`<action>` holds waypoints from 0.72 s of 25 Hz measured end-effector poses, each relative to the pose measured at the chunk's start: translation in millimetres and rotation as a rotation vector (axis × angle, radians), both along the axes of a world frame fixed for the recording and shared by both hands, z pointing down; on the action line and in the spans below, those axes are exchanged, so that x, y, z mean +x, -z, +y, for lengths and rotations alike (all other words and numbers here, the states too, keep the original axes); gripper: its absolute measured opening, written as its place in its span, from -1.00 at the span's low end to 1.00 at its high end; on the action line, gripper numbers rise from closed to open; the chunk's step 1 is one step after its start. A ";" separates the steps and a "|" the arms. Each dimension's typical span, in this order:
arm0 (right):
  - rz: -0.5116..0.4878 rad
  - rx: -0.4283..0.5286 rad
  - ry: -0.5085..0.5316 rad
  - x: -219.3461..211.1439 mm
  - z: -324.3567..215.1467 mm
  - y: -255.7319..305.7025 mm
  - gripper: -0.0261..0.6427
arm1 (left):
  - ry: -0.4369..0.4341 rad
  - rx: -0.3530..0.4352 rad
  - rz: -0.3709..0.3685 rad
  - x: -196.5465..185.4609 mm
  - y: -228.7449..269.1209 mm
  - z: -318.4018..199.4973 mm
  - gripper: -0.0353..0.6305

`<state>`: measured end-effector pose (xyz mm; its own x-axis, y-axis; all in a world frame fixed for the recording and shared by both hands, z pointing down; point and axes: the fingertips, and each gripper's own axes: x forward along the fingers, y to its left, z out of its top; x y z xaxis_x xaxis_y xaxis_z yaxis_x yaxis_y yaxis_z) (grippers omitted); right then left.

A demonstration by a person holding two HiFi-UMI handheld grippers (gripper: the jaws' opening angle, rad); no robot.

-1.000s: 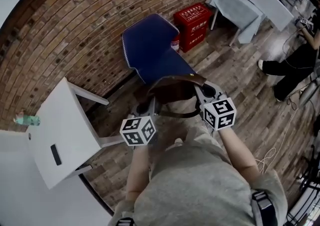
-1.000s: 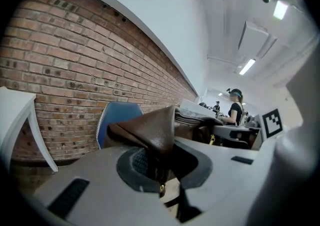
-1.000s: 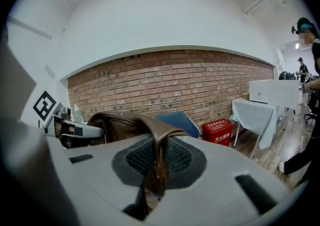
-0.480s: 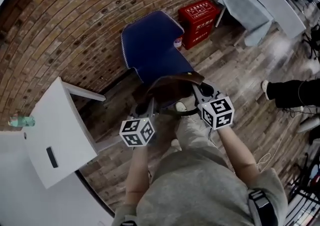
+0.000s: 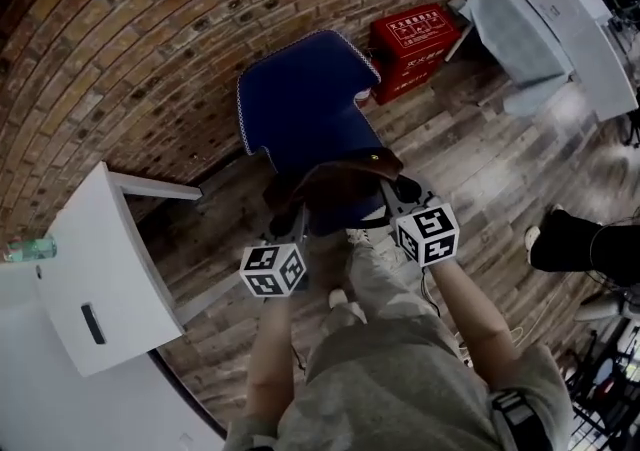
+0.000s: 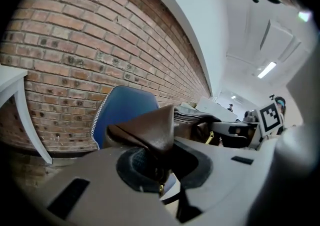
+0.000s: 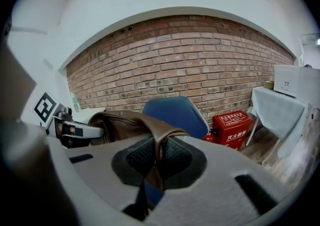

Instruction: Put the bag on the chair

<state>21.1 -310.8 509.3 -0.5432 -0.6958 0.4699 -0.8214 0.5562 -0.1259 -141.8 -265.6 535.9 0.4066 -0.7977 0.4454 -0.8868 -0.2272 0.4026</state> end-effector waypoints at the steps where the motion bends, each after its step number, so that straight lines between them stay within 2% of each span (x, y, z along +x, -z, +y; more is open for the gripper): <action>1: 0.002 -0.009 0.003 -0.3 -8.3 -8.3 -0.85 | 0.005 -0.013 -0.001 0.5 -8.6 -6.4 -0.82; 18: 0.045 -0.155 0.017 -4.1 -109.2 -150.4 -0.85 | 0.055 -0.167 0.008 -0.2 -145.8 -98.4 -0.82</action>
